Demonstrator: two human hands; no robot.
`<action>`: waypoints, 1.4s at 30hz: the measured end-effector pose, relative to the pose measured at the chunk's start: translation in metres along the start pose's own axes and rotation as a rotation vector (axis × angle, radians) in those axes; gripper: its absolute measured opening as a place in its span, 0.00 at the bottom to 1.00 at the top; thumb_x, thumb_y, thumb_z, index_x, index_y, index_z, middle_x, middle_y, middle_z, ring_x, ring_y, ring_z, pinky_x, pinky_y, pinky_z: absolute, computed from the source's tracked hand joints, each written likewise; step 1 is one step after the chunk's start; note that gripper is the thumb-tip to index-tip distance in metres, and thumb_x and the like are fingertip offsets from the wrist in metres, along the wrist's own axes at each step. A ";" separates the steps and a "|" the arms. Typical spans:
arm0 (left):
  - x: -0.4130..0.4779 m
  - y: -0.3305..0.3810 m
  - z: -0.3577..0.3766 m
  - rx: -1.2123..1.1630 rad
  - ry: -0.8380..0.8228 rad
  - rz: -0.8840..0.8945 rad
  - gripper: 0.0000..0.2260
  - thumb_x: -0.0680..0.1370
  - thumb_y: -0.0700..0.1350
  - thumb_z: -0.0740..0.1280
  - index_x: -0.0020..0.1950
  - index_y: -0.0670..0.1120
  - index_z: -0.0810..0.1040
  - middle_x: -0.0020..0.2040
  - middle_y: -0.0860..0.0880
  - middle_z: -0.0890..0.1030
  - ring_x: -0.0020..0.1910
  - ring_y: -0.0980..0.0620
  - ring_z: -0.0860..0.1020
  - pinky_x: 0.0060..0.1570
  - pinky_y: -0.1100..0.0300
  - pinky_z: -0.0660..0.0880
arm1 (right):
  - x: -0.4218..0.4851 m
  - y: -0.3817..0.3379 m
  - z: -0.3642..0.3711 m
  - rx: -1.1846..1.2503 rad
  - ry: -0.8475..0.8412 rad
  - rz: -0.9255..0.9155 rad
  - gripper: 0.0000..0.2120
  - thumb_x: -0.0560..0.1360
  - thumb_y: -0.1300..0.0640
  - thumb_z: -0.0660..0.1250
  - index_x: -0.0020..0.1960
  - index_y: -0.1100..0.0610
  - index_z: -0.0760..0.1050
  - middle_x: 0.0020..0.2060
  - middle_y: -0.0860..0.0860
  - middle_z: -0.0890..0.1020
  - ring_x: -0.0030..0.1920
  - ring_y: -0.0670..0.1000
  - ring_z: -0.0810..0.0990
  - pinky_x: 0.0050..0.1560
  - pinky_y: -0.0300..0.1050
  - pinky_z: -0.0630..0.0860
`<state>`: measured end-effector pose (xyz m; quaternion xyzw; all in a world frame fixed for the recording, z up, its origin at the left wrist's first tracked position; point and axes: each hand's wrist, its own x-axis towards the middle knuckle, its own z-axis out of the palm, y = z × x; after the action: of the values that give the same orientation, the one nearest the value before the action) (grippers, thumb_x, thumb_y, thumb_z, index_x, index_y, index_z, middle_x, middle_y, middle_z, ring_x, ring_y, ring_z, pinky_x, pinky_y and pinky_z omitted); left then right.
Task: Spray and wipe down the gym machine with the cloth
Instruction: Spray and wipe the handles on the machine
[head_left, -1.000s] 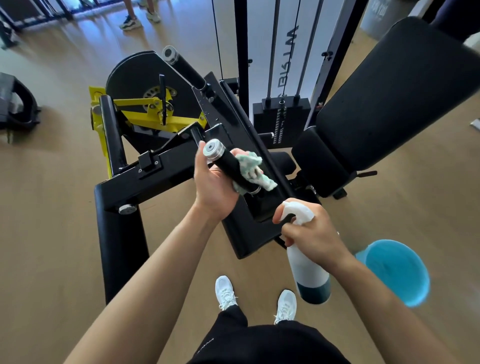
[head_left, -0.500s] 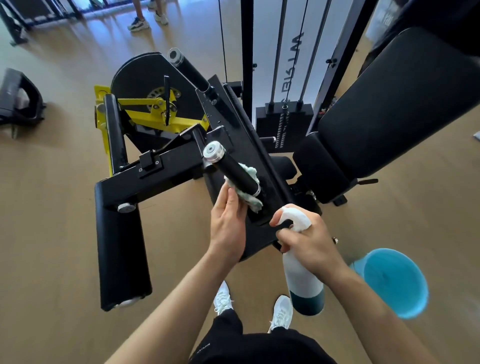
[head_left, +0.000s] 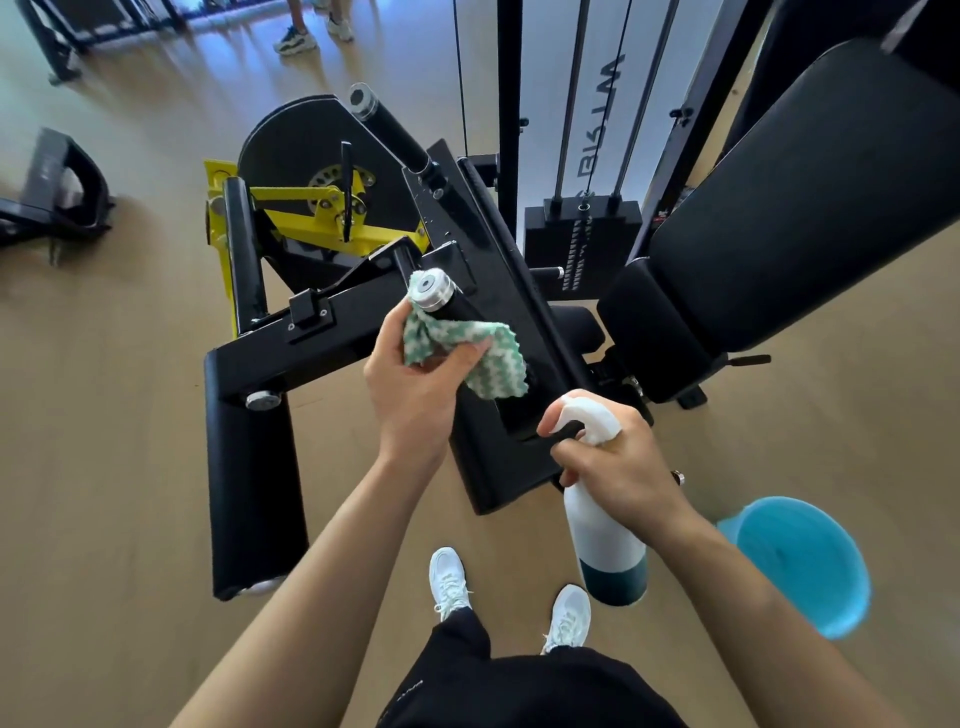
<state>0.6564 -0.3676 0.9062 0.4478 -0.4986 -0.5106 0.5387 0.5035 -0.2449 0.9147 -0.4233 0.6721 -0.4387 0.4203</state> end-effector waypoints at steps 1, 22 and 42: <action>0.003 -0.002 0.004 0.043 0.013 0.026 0.25 0.69 0.42 0.81 0.64 0.44 0.79 0.54 0.47 0.83 0.54 0.47 0.83 0.56 0.48 0.81 | -0.001 0.000 0.000 -0.003 -0.003 -0.002 0.14 0.73 0.74 0.66 0.42 0.56 0.80 0.41 0.53 0.82 0.29 0.49 0.80 0.34 0.38 0.76; 0.020 0.011 0.040 0.000 0.158 0.068 0.15 0.71 0.39 0.80 0.51 0.50 0.77 0.51 0.50 0.82 0.51 0.52 0.84 0.51 0.52 0.84 | -0.019 0.012 -0.009 -0.079 -0.009 -0.011 0.16 0.71 0.75 0.65 0.43 0.55 0.82 0.40 0.49 0.83 0.30 0.50 0.83 0.36 0.38 0.77; -0.001 -0.006 0.046 0.064 0.052 -0.205 0.07 0.75 0.42 0.77 0.47 0.49 0.80 0.43 0.54 0.85 0.44 0.57 0.86 0.44 0.60 0.82 | -0.015 0.010 -0.011 -0.013 -0.012 -0.046 0.17 0.69 0.75 0.64 0.42 0.54 0.81 0.40 0.48 0.82 0.29 0.50 0.81 0.35 0.41 0.76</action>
<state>0.6103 -0.3655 0.9044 0.5267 -0.4522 -0.5351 0.4815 0.4954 -0.2261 0.9107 -0.4439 0.6624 -0.4414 0.4115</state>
